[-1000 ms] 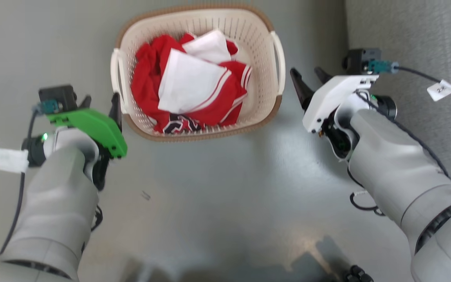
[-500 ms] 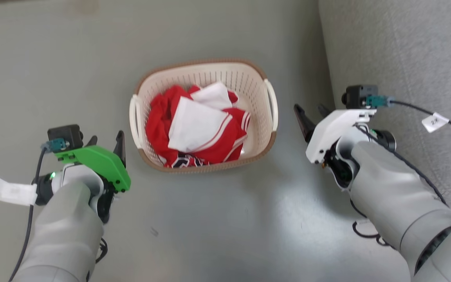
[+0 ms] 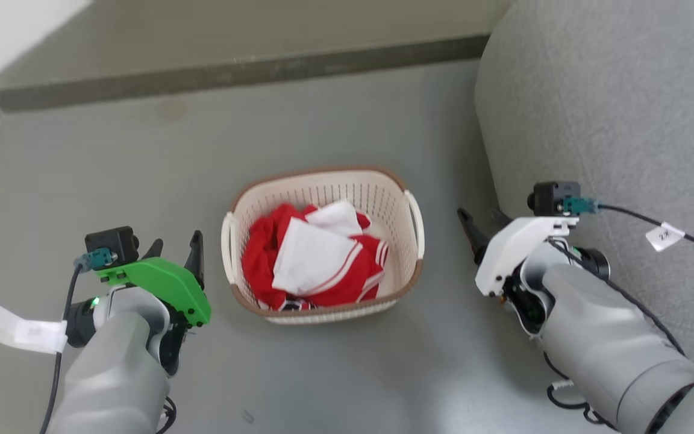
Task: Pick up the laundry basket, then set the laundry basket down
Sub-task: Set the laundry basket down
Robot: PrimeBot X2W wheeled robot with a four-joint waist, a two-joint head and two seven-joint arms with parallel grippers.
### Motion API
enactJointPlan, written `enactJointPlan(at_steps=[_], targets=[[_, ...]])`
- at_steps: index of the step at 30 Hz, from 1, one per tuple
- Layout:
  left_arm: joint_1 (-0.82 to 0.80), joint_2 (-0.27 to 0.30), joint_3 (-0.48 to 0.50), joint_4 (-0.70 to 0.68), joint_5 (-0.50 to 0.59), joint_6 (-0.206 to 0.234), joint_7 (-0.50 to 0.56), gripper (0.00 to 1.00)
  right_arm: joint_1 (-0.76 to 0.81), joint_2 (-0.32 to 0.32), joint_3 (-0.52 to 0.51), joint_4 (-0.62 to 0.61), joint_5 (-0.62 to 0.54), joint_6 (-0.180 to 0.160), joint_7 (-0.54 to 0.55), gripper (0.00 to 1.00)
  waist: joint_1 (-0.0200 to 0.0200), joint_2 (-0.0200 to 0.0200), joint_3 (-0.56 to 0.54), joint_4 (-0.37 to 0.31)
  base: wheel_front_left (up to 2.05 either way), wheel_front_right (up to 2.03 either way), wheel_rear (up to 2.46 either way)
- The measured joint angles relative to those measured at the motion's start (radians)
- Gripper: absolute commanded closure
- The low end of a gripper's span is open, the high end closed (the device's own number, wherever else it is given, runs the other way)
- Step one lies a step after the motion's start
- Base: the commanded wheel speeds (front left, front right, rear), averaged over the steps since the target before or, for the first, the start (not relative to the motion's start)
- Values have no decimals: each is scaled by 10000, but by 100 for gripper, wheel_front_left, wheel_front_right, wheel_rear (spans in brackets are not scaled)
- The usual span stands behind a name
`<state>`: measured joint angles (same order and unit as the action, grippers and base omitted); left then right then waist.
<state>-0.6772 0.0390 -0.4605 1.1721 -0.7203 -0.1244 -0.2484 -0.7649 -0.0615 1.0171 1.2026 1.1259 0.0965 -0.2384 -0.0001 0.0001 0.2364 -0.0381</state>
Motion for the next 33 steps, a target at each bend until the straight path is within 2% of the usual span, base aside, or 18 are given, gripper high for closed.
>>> enactJointPlan(at_steps=[5,10,21,33], targets=[[351,38,230,-717,2,0,0,0,290,-98,-180,-88,0,0,-88,0,0,0,-668,24,0,0,0],[628,336,633,-1866,140,27,-2,0,258,-410,-771,-865,-236,-46,-88,0,0,0,-1167,90,0,0,0],[1767,550,1289,-3850,802,383,-2,0,256,-1143,-2057,-2905,-1555,-556,-90,0,0,0,-1494,178,0,0,0],[3358,596,2034,-5990,1756,867,-4,0,2061,-1335,-3475,-5346,-3064,-1072,-105,0,0,0,-1879,218,0,0,0]])
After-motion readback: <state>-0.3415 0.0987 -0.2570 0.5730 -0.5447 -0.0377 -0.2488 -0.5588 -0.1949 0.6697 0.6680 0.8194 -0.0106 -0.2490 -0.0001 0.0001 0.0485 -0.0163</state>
